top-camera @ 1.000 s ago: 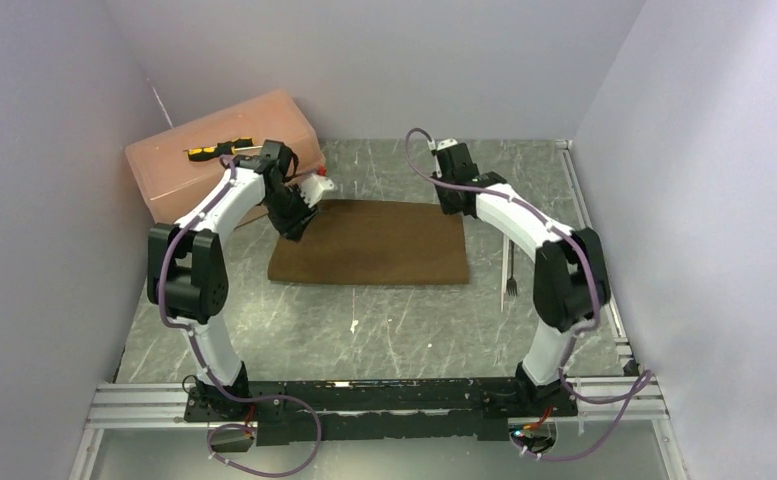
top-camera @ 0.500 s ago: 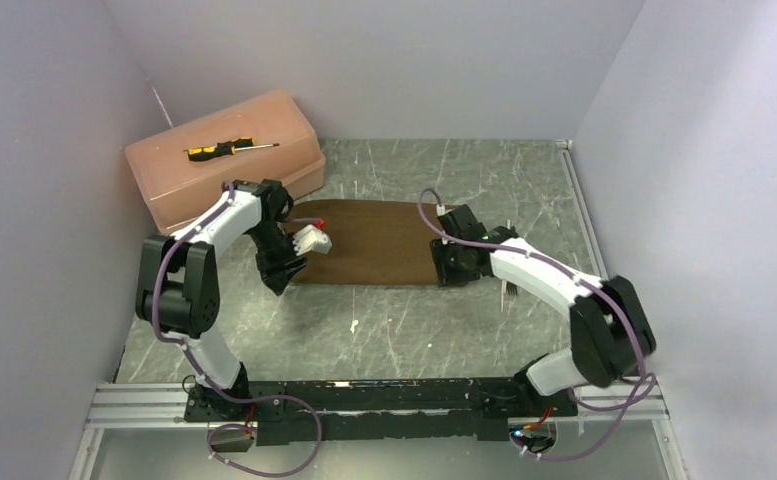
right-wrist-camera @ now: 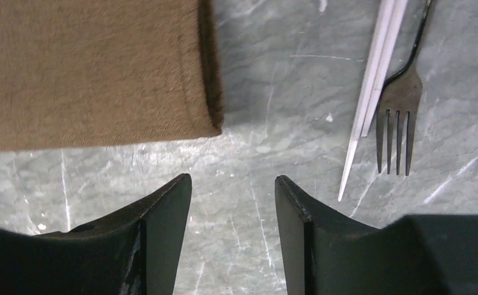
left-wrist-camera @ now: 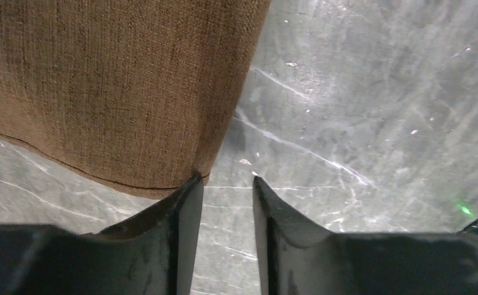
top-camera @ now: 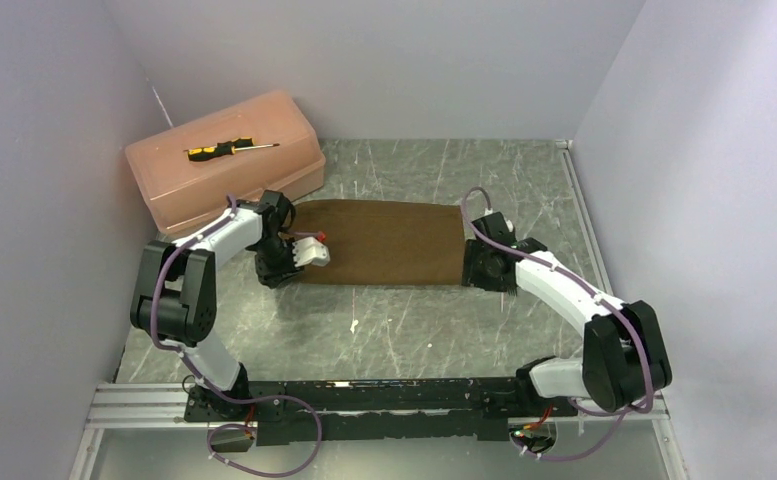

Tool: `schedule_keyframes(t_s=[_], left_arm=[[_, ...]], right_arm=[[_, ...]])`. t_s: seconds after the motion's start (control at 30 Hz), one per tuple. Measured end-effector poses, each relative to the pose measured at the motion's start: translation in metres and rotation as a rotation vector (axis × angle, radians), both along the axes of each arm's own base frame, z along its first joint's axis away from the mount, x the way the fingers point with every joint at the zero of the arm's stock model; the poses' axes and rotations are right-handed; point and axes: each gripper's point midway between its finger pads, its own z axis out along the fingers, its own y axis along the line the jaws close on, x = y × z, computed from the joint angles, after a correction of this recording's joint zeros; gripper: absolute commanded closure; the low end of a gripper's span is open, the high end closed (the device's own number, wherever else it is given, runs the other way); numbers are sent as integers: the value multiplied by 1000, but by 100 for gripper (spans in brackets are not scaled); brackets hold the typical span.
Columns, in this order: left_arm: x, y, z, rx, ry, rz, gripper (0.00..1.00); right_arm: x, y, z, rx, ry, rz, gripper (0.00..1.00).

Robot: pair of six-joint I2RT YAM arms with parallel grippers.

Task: Fold the napkin into a case and place the utensils inside
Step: Smooth out the napkin at the center of the board.

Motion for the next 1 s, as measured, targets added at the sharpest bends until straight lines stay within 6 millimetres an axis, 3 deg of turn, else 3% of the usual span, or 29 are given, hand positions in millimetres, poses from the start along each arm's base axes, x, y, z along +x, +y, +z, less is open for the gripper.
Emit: schedule_keyframes(t_s=[0.07, 0.27, 0.4, 0.53, 0.6, 0.63, 1.0], left_arm=[[4, -1, -4, -1, -18, -13, 86], [14, -10, -6, -23, -60, -26, 91], [12, -18, -8, -44, -55, -46, 97], [4, -26, -10, -63, -31, -70, 97], [1, -28, -11, -68, -20, -78, 97], [-3, -30, -11, -74, -5, -84, 97], [-9, -32, -14, -71, 7, -126, 97]], right_arm=[[3, -7, -4, 8, 5, -49, 47], [28, 4, -12, 104, -26, -101, 50], [34, 12, -23, 136, -8, -97, 56], [37, 9, -29, 148, 3, -110, 74], [39, 5, -31, 154, -1, -126, 88], [40, -1, -33, 160, 3, -147, 100], [39, -18, -32, 123, 14, -123, 100]])
